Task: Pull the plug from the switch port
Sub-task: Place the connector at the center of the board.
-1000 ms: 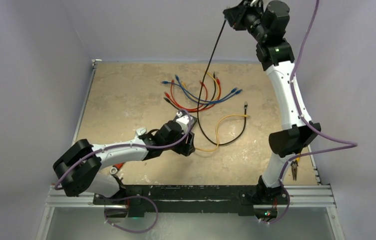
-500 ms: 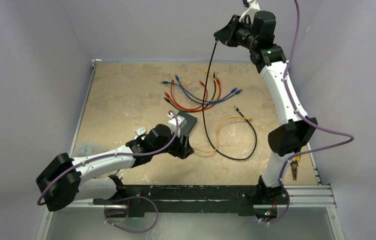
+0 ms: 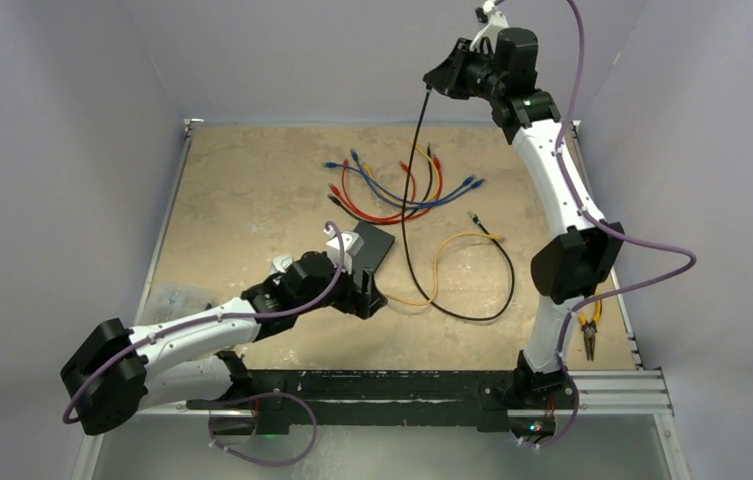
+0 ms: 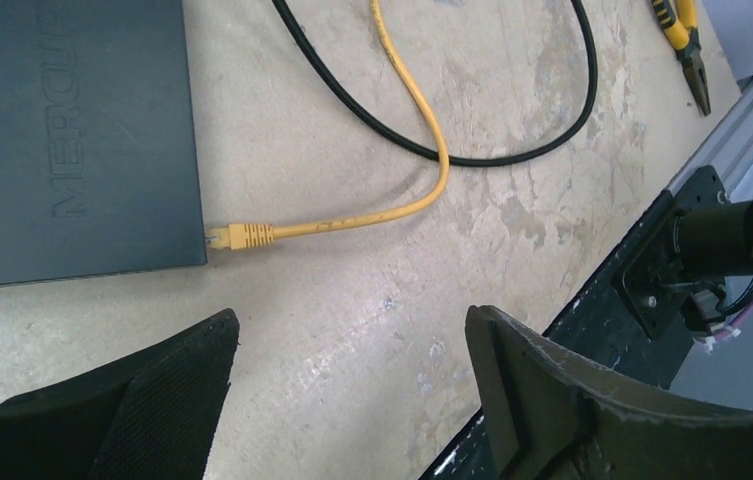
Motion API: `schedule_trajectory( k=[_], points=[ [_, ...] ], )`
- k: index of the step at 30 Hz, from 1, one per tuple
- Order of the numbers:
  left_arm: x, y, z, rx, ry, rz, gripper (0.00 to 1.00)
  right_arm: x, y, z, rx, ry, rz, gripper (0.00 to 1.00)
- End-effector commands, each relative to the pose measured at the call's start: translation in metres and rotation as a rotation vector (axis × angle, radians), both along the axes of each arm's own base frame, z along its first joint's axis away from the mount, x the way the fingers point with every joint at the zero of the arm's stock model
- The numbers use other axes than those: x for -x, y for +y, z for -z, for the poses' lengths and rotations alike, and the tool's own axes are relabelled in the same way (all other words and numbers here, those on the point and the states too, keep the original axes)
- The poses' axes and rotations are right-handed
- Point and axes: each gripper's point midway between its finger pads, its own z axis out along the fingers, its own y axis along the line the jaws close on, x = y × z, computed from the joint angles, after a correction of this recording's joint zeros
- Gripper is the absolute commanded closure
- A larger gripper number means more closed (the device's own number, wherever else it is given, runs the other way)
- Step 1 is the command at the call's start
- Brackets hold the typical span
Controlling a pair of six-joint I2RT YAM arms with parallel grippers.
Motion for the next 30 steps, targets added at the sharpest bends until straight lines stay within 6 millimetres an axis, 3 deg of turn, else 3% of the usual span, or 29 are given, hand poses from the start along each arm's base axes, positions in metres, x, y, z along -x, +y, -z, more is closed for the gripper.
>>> schedule_trajectory(
  k=[1,4,11,19,25,30],
  points=[
    [-0.013,0.005,-0.020,0.080,-0.046,-0.073,0.11,0.000,0.002,-0.043,-0.030,-0.128,-0.022,1.00],
    [-0.023,0.010,-0.024,0.119,-0.050,-0.110,0.05,-0.007,0.004,-0.041,-0.021,-0.131,-0.027,1.00],
    [-0.044,0.021,-0.027,0.234,-0.006,-0.136,0.04,-0.026,0.003,-0.033,0.010,-0.143,-0.005,1.00],
    [-0.052,0.015,-0.032,0.269,-0.026,-0.128,0.04,-0.053,0.011,-0.020,-0.012,-0.161,-0.014,1.00],
    [-0.063,0.013,-0.025,0.267,-0.019,-0.151,0.04,-0.074,0.024,0.010,-0.051,-0.128,-0.048,1.00],
    [-0.067,0.011,-0.023,0.277,-0.005,-0.153,0.04,-0.093,0.036,0.050,-0.099,-0.070,-0.079,1.00]
  ],
)
